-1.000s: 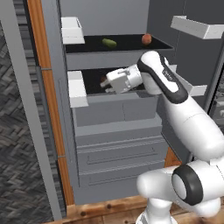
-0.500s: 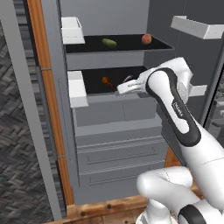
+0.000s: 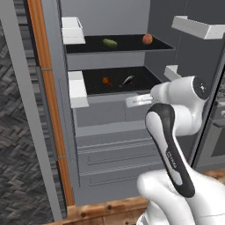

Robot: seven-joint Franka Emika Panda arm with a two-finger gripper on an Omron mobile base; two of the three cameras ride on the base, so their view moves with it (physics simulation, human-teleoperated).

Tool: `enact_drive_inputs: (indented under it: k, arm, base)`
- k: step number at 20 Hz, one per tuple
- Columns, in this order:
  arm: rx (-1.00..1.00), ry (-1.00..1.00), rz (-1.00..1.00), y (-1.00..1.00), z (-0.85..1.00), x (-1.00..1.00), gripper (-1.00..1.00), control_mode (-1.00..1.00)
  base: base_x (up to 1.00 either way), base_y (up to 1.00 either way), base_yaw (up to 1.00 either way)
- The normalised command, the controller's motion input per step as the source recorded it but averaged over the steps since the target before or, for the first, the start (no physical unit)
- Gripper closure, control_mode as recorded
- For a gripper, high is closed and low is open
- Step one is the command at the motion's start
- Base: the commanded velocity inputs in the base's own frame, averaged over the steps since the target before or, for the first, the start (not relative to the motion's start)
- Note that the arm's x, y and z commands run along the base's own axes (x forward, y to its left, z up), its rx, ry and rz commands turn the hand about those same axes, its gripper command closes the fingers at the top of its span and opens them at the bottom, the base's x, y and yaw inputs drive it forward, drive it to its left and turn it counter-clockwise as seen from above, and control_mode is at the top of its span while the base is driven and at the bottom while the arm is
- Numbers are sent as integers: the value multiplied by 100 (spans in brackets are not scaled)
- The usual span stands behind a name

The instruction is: Gather the cucumber and onion from the fridge and place them on a tray on the dining counter. Then gather the fish and chicken drumstick from the fridge and place them on the other tray.

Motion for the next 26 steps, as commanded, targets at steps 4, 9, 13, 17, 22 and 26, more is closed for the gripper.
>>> enact_drive_inputs:
  k: [4,9,13,17,22,26]
  arm:
    - [-15,-2,-37,-50,-2,-30,-100,-100]
    - [-13,0,-27,-51,-15,-12,-100,-100]
    - [0,0,0,0,0,0,-100,-100]
    - [0,0,0,0,0,3,-100,-100]
    - [0,1,0,0,0,12,-100,100]
    - [0,0,0,0,0,0,-100,100]
  base:
    - [0,0,0]
    - [0,0,0]
    - [0,0,0]
    - [0,0,0]
    - [12,0,0]
    - [61,0,0]
